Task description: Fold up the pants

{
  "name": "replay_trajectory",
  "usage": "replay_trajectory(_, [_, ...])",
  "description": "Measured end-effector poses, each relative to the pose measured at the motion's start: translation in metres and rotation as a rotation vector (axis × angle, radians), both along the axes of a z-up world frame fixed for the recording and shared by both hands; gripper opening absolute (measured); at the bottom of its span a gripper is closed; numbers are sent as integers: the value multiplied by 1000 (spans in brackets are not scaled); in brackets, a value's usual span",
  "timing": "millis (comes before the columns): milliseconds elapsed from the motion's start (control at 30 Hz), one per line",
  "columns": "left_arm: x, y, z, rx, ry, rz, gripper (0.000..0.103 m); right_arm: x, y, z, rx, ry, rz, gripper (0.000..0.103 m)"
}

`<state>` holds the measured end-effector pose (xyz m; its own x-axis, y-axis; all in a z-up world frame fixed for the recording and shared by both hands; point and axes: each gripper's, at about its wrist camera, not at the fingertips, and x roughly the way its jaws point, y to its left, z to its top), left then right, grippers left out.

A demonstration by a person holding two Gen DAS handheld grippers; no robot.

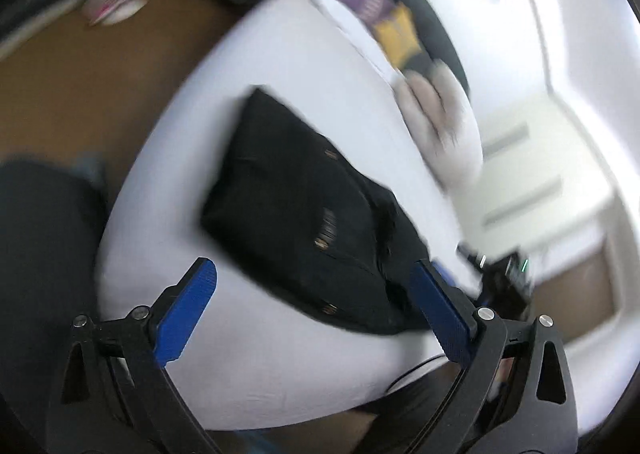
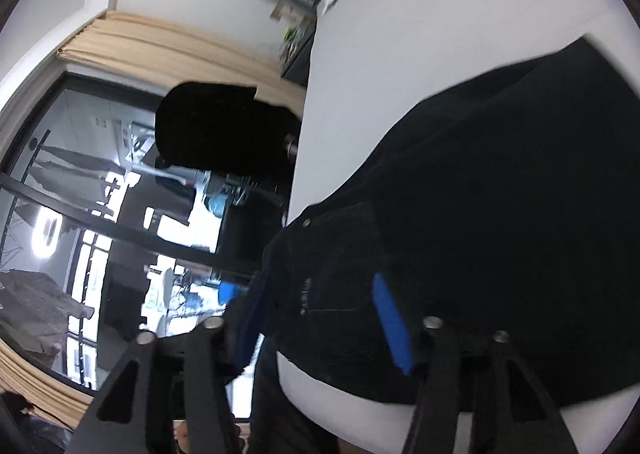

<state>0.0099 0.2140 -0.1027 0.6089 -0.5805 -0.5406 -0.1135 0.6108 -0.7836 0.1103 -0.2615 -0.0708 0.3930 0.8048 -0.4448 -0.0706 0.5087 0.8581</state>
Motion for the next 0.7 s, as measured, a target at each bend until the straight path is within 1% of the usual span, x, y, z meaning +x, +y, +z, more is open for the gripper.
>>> replay_trajectory(67, [1,17,-22,-136,69,54,99,9,14,-2,-3,10,23,44])
replay_trajectory(100, [3,22,-31,-177,93,62,98,13,17,-1,-1,13,29,42])
replay_trajectory(133, [5,24,-35,-190,104,59,97,7,11,-2,2,12,31,41])
replay_trajectory(200, [10,24,-40,-239,95,51,97,6,16,3,6,5,34,37])
replay_trajectory(267, [17,29,-45,-277,83,54,97,8,19,5,8,5,35,36])
replay_trajectory(400, [22,23,-57,-333,97,111,95,5,18,1,14,19,22,35])
replay_trajectory(467, [27,22,-61,-340,116,142,86,0,13,-3,18,23,20,33])
replay_trajectory(500, [31,22,-62,-347,130,151,76,0,12,-4,16,26,19,33])
replay_trajectory(533, [37,15,-60,-348,144,154,63,0,10,-4,13,29,19,32])
replay_trajectory(567, [40,13,-62,-347,166,159,54,1,9,-4,2,35,22,31])
replay_trajectory(600, [42,12,-64,-347,187,164,39,3,9,-4,-17,43,24,29])
replay_trajectory(633, [44,10,-66,-347,200,160,30,6,12,-4,-36,52,27,29])
replay_trajectory(700, [44,6,-66,-331,195,151,25,15,18,-5,-91,77,45,24])
